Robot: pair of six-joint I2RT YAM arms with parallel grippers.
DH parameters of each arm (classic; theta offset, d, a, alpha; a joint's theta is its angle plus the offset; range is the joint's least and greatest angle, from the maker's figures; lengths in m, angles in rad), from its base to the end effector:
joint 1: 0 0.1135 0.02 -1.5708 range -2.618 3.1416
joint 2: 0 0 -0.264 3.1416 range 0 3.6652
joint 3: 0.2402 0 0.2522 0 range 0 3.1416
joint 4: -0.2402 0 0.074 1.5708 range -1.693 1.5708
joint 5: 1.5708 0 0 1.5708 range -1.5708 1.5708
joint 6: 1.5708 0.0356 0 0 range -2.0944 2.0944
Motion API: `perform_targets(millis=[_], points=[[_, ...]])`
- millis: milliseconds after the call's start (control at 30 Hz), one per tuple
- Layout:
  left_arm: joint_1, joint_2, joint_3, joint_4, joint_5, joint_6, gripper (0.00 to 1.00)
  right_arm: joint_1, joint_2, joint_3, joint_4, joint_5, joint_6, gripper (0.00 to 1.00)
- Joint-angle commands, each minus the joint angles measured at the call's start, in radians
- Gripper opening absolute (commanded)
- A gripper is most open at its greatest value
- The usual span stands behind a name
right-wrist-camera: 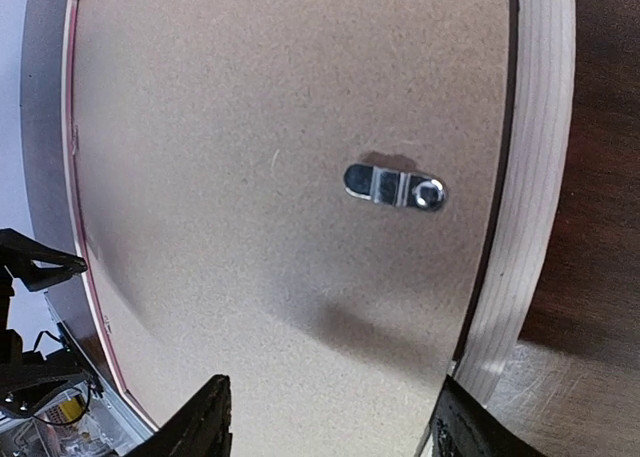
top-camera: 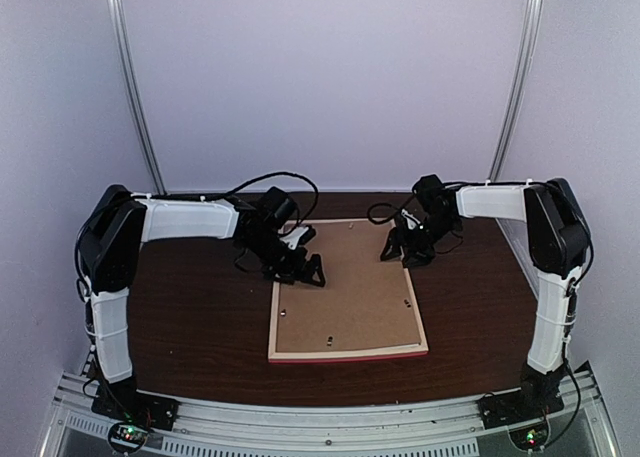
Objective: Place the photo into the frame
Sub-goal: Place the backboard on the frame body, then hold the photo frame at the center of the board.
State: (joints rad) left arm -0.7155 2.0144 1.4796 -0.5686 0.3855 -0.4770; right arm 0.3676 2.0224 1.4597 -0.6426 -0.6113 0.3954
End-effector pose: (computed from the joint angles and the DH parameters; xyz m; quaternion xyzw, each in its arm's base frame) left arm 0.3104 -0.2875 0.1832 0.1576 0.9427 -0.2818 0.0834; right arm 0.3765 0.1669 0.1748 -0.0416 0.9384 0.3392 0.0507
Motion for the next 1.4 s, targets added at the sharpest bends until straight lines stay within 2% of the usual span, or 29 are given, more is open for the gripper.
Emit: perform_targets(millis=[0,300,733,1100,1367], points=[[-0.007,0.019,0.033,0.047,0.039,-0.012,0.97,0.008,-0.008,0.045,-0.034,0.045,-0.025,0.67],[-0.007,0.021,0.055,0.013,-0.007,0.001,0.97,0.01,-0.019,0.049,-0.052,0.08,-0.035,0.67],[0.016,-0.004,0.088,-0.102,-0.181,0.028,0.98,0.008,-0.07,0.016,-0.068,0.231,-0.069,0.66],[0.109,0.0,0.077,-0.148,-0.246,0.047,0.98,0.01,-0.047,-0.045,-0.031,0.226,-0.076,0.57],[0.12,-0.002,0.094,-0.166,-0.295,0.066,0.98,0.009,-0.033,-0.067,-0.015,0.228,-0.077,0.45]])
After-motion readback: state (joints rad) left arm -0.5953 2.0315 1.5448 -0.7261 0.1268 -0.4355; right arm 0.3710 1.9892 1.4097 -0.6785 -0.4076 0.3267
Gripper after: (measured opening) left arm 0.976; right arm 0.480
